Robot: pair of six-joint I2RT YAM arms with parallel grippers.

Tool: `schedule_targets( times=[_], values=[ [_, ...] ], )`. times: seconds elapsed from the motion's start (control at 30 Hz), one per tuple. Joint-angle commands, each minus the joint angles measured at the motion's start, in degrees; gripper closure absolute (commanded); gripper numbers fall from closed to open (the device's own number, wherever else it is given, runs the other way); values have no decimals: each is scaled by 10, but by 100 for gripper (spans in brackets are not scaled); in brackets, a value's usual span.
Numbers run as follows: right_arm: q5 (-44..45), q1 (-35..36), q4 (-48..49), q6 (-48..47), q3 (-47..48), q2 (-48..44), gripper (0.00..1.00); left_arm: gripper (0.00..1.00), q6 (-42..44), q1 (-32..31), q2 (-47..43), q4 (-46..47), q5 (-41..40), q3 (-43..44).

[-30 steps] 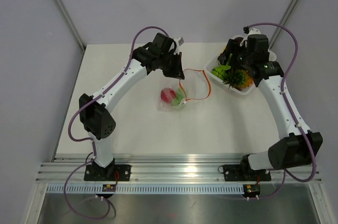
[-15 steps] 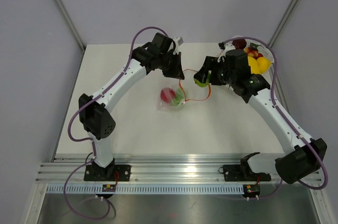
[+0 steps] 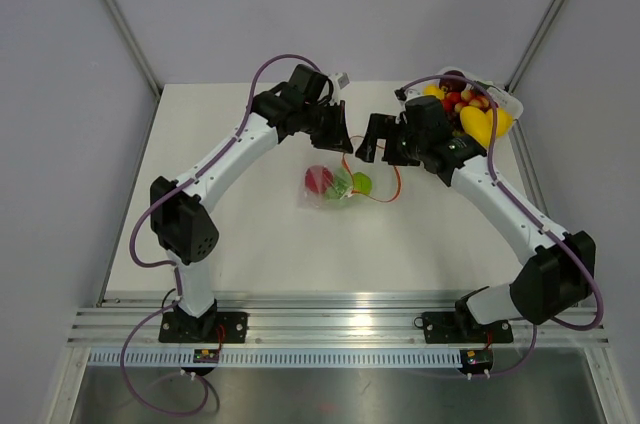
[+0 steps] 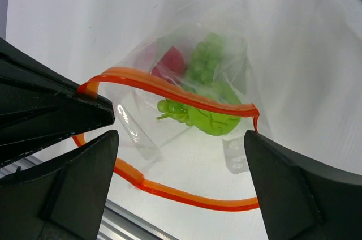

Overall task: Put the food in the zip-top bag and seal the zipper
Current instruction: Place the fake fruit in the zipper food storage bag, then pick up the fake fruit from the bin.

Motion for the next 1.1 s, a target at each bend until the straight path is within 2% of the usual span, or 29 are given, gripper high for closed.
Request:
schedule_targets(
  times=[0.0, 0.1, 0.2, 0.33, 0.4, 0.47, 0.5, 0.6, 0.73, 1.07],
  values=[
    [44, 6, -7, -30, 43, -14, 0, 100, -5, 4, -22, 33, 22, 6],
    [116, 6, -35, -56, 59, -25, 1, 100, -4, 4, -18, 34, 26, 7],
    [205, -10, -46, -86, 63, -40, 11, 100, 3, 5, -22, 28, 27, 3],
    [181, -116, -48, -112, 74, -27, 17, 100, 14, 6, -28, 21, 22, -6],
    [201, -165, -57, -132, 83, -7, 17, 100, 14, 7, -32, 23, 21, -14],
    [259, -176, -64, -164, 108, 36, 13, 100, 14, 8, -35, 28, 20, -22],
    [283, -182, -73, -173, 128, 69, 6, 100, 13, 8, -37, 35, 21, -30],
    [345, -193, -68, -206, 153, 112, 2, 100, 12, 9, -34, 37, 28, -34],
    [331, -212, -53, -260, 186, 172, 7, 100, 17, 9, -32, 35, 35, -34],
    [350, -233, -45, -347, 241, 250, 0, 100, 24, 11, -33, 40, 36, -45]
  ],
)
